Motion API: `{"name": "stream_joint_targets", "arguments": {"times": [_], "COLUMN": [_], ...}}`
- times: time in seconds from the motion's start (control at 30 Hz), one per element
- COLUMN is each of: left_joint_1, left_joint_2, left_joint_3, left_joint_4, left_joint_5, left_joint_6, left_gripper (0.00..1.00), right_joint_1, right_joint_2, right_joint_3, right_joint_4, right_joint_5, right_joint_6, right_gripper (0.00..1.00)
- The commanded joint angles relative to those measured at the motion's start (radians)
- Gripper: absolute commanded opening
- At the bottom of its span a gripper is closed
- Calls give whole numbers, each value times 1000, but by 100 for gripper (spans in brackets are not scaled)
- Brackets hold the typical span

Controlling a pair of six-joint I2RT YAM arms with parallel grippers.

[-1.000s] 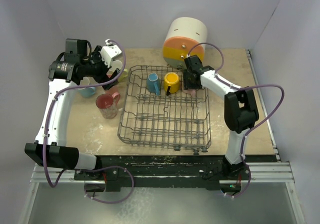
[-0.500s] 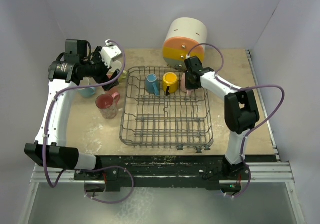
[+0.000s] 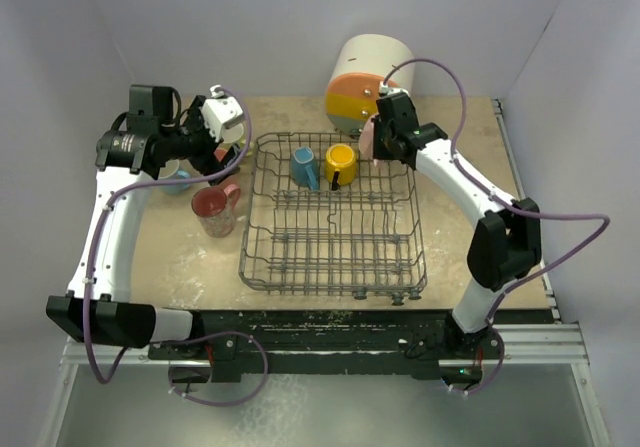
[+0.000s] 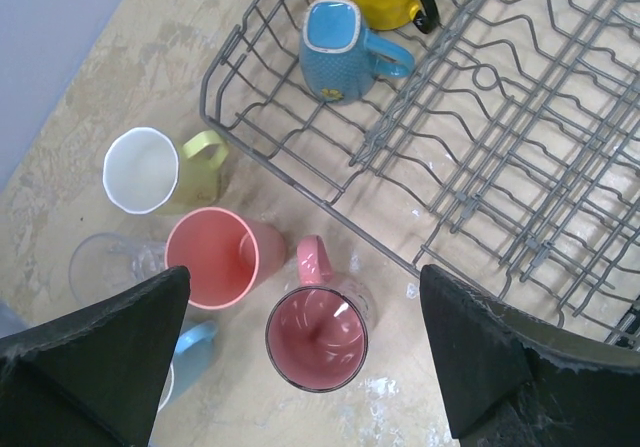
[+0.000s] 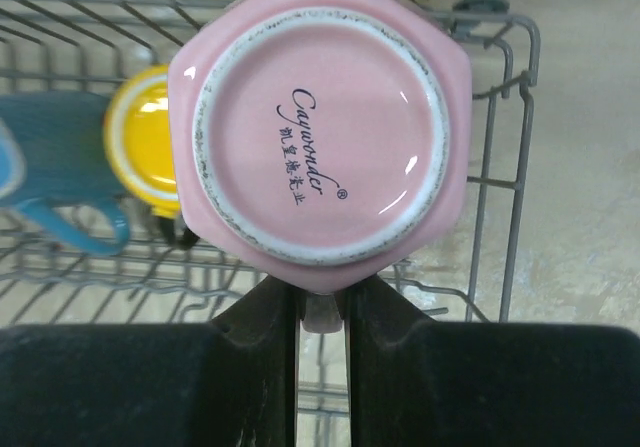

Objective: Unload the cups from the dish rack

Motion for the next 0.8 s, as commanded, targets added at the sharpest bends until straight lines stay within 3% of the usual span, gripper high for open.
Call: {"name": "stream_joint_targets", "arguments": {"times": [0.0,0.17,0.4,0.6,0.77], "left_joint_1": [4,4,3,3,3], "left_joint_2": [-85,-149,-212,-281,-290], "left_joint_3": [-75,-188,-272,-310,-293], "left_joint_4": [102,170,219,226,248], "left_joint_5": [91,156,222,370,441], "left_joint_6": [58,147,240,310,253], "left_gripper": [99,99,99,100,97], "right_joint_1": [50,118,144,147,170], "right_joint_2": [-114,-207,-352,-439,-445], "right_joint_3": [105,65,-124,-357,-522], "right_joint_4": [18,70,357,790,1223], "right_joint_5": [-35,-289,-727,-994,-1059], "right_joint_6": [59,186,469,809,1133], "right_gripper": [0,0,0,0,0]}}
